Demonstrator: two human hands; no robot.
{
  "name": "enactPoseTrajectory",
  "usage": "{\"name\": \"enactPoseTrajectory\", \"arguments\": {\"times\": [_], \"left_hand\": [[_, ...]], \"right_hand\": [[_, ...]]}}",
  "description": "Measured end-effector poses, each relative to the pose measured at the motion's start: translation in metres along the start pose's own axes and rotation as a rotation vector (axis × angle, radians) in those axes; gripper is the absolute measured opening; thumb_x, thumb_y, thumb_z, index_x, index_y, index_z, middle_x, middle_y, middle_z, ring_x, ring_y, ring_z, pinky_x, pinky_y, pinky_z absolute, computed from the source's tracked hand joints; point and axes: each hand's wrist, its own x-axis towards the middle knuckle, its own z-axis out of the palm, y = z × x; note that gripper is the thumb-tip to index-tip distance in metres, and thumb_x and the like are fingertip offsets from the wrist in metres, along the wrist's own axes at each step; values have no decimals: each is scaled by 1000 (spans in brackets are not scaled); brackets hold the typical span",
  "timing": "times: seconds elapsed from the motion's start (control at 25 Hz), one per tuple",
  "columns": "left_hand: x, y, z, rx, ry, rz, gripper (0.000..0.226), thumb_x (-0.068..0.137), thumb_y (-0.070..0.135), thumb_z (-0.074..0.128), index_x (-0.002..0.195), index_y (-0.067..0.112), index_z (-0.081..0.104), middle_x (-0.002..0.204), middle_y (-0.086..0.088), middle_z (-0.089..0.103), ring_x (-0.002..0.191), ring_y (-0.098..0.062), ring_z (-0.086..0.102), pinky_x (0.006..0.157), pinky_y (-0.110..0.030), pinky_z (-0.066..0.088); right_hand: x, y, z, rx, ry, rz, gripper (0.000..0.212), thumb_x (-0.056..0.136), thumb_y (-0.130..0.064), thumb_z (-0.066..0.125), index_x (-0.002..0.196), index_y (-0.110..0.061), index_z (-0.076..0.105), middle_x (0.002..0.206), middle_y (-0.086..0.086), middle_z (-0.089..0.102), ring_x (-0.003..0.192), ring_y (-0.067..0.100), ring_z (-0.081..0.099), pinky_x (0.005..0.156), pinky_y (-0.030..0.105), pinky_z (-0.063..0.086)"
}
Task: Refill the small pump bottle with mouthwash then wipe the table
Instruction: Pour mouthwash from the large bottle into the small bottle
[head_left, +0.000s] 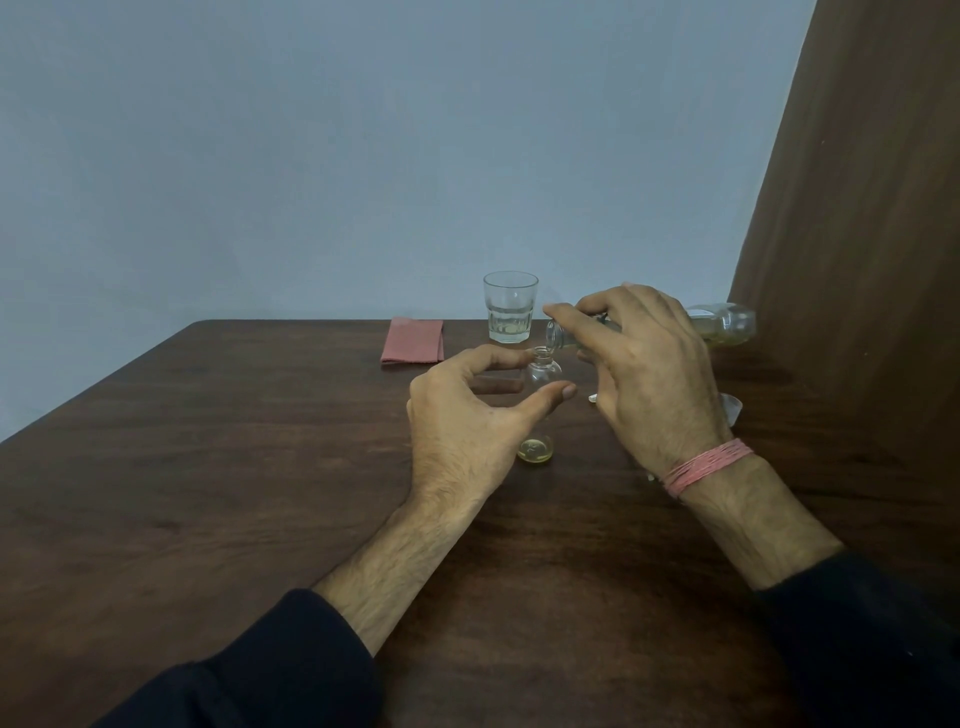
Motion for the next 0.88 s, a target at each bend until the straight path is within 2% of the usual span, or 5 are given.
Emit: {"name": "enactPoseTrajectory", "arguments": {"times": [0.4, 0.68, 0.88], "left_hand": [[0, -1, 0, 11, -4, 20, 46, 68, 61, 105, 105, 38, 89, 98, 23, 85, 90, 9, 81, 86, -29, 71], [0, -3, 1, 0, -1, 6, 48, 68, 61, 106, 104, 36, 90, 93, 19, 86, 91, 5, 82, 87, -37, 72], [1, -2, 0, -1, -5, 9, 47, 68, 60, 106, 105, 36, 90, 97, 21, 86, 92, 6, 82, 87, -36, 72]], "right_hand": [[0, 1, 1, 1, -4, -3, 75, 74, 13, 84, 142, -17, 70, 119, 9, 70, 112, 34, 64, 107, 49, 49], [0, 1, 1, 12, 14, 0, 71, 75, 13, 85, 139, -17, 72, 116, 8, 70, 109, 33, 65, 101, 47, 50], [0, 1, 1, 7, 14, -5, 71, 75, 12, 85, 139, -16, 71, 116, 9, 70, 109, 34, 65, 100, 48, 51]]}}
